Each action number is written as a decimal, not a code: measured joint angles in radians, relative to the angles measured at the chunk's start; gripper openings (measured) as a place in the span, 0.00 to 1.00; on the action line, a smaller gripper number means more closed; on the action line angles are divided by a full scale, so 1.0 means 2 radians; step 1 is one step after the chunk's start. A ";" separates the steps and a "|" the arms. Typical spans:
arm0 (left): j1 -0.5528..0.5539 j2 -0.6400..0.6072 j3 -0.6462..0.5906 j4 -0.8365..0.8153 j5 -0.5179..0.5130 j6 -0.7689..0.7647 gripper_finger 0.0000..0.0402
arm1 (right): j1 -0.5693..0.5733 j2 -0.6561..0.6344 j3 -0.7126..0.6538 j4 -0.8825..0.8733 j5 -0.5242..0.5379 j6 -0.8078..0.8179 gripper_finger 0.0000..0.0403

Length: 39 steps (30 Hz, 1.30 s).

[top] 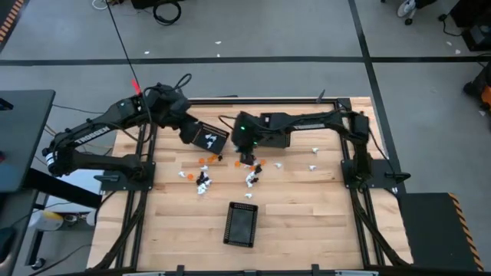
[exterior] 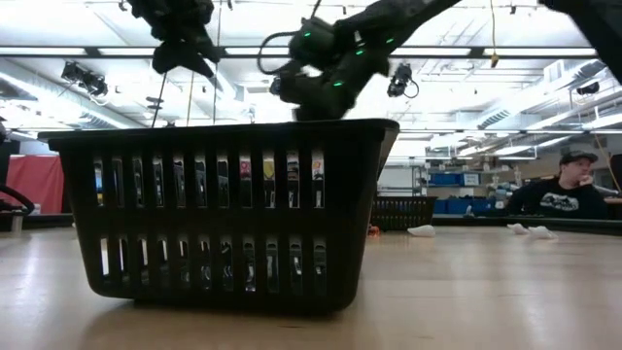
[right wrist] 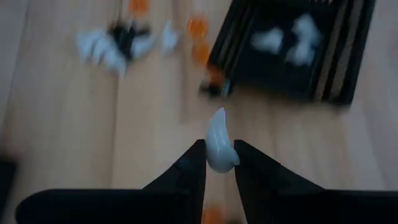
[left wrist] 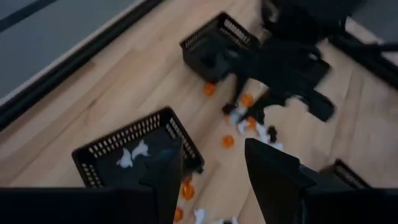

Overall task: Sort Halloween decoration
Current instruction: Put the white ghost toy into the top left black basket

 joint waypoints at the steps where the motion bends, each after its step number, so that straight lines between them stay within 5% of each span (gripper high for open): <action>1: -0.007 -0.001 0.000 -0.002 -0.003 0.000 0.45 | -0.003 0.013 0.015 0.007 -0.002 0.004 0.21; 17: -0.033 -0.032 0.000 -0.010 -0.039 0.024 0.45 | -0.023 0.180 0.198 0.046 -0.009 0.060 0.21; 24: -0.034 -0.032 0.000 -0.009 -0.039 0.013 0.45 | -0.023 0.192 0.202 0.035 0.041 0.065 0.21; 39: -0.034 -0.032 0.000 0.005 -0.038 0.003 0.45 | -0.024 0.195 0.174 0.043 0.053 0.064 0.21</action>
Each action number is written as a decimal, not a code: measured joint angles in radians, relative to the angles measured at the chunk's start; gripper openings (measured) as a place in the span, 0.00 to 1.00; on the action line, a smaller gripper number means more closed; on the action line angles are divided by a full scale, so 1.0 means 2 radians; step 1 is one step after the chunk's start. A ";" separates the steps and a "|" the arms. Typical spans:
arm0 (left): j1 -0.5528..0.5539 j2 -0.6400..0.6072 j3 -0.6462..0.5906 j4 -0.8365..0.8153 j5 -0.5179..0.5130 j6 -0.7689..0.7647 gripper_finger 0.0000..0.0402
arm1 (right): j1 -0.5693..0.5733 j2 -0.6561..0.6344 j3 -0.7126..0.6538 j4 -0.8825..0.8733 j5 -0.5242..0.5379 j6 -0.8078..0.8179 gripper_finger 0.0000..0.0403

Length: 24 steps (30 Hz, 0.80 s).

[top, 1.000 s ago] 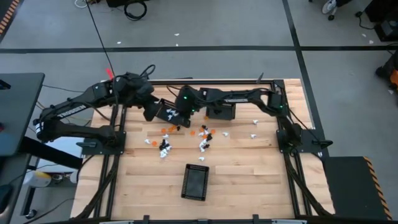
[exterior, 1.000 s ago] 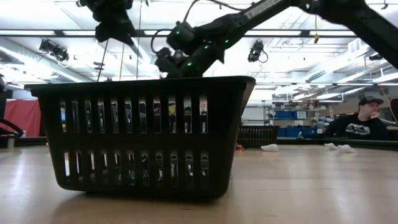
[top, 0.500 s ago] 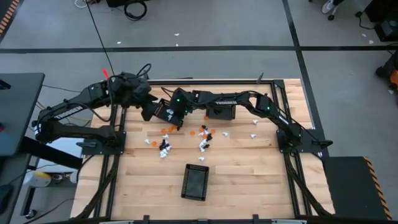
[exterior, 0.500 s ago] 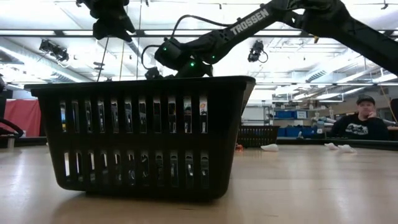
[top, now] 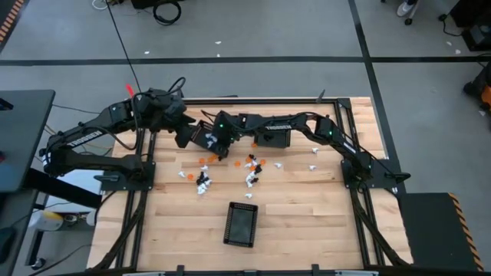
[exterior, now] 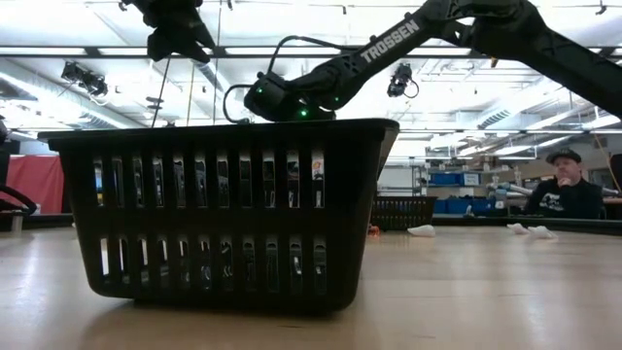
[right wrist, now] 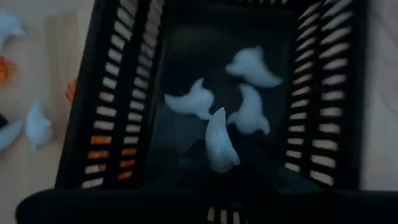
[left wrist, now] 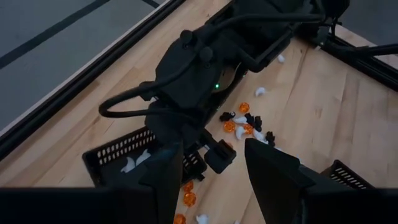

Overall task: Sort Halloween decoration
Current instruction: Put the white ghost toy into the top left black basket, then put the orange pumpkin toy into the bottom black basket

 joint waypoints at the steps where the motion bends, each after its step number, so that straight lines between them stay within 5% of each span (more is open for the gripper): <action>1: 0.000 0.000 0.000 0.000 0.000 0.000 0.45 | 0.000 0.000 -0.002 0.003 -0.004 -0.002 0.21; 24: 0.000 0.000 0.000 0.000 0.000 -0.004 0.45 | -0.002 -0.021 0.051 -0.031 -0.024 -0.008 0.42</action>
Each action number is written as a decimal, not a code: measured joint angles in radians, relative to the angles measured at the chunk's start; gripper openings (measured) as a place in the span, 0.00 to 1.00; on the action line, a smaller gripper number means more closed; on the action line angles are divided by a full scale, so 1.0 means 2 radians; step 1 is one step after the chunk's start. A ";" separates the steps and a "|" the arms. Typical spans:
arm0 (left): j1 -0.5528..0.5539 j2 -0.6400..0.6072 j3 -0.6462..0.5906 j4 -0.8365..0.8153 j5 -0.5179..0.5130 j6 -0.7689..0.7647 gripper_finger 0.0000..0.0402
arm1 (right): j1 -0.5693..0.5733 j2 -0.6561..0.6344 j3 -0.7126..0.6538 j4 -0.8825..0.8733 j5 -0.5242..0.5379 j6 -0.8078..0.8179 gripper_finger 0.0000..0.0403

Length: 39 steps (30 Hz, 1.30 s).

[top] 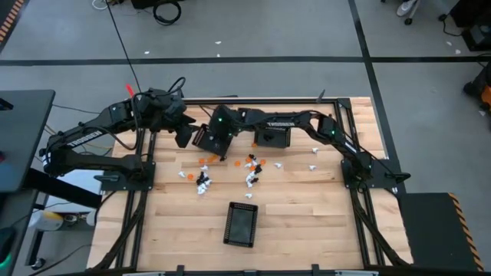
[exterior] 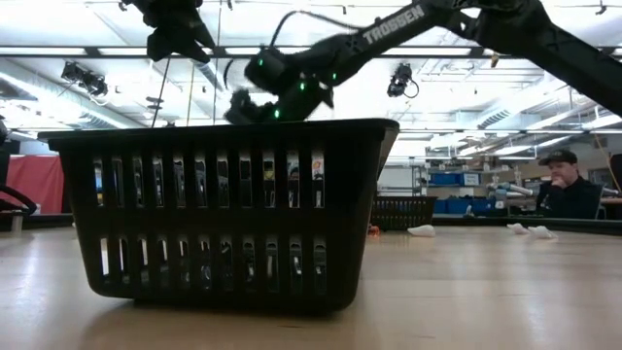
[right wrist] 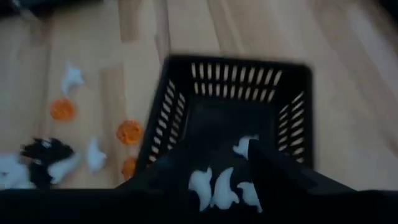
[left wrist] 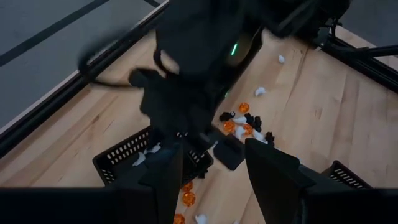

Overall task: Sort Halloween decoration
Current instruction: Put the orange pumpkin toy into the bottom black basket

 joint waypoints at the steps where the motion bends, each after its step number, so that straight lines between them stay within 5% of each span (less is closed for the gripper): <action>1: 0.000 0.000 0.000 0.000 0.000 0.000 0.45 | -0.001 -0.006 0.003 -0.005 0.000 0.002 0.42; 10: 0.000 0.000 0.000 0.000 0.000 -0.007 0.45 | -0.009 -0.099 -0.014 -0.137 0.030 -0.013 0.42; 17: 0.000 0.001 0.000 0.000 0.000 -0.004 0.45 | 0.011 -0.227 -0.186 -0.112 0.040 0.000 0.42; 24: 0.000 0.001 0.000 0.000 0.000 -0.003 0.46 | 0.037 -0.318 -0.356 -0.100 -0.013 -0.001 0.42; 30: 0.000 0.001 0.000 0.000 0.000 -0.003 0.46 | 0.044 -0.337 -0.429 -0.089 -0.024 -0.019 0.42; 39: 0.000 0.001 0.000 0.000 0.000 -0.003 0.46 | 0.039 -0.286 -0.451 -0.019 -0.021 -0.096 0.45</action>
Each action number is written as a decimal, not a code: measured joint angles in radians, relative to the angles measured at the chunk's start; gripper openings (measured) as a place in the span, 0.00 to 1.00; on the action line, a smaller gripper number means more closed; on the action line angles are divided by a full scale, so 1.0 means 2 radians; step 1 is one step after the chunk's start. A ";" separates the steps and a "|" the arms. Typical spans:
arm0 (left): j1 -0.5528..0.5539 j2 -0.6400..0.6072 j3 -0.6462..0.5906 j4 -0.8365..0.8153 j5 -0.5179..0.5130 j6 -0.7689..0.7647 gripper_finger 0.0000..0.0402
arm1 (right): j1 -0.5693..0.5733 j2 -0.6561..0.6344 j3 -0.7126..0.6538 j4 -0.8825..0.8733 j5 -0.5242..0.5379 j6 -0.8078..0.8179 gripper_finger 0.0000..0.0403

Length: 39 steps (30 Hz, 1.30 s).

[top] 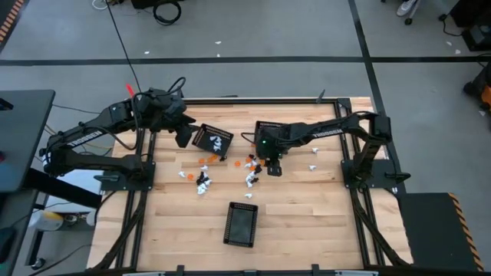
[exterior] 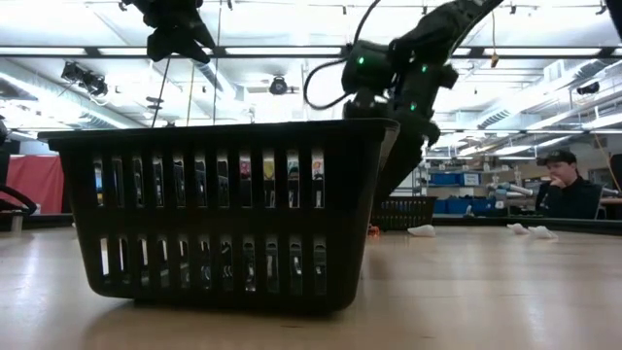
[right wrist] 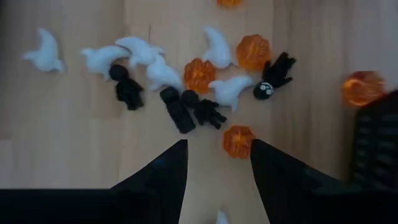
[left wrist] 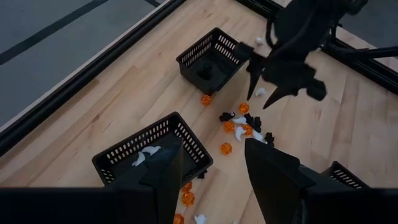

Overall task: Sort Halloween decoration
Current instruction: Put the orange pumpkin toy into the bottom black basket

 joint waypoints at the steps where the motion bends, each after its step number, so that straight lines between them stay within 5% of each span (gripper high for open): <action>1: 0.000 0.000 0.000 0.000 0.000 0.000 0.46 | -0.001 0.009 0.000 0.004 0.000 0.000 0.45; 17: 0.000 0.000 0.000 0.001 0.000 0.000 0.45 | -0.007 0.036 0.000 0.043 0.022 0.021 0.45; 39: 0.000 0.002 0.000 0.273 -0.004 -0.019 0.45 | -0.003 0.036 -0.028 0.063 0.023 0.031 0.31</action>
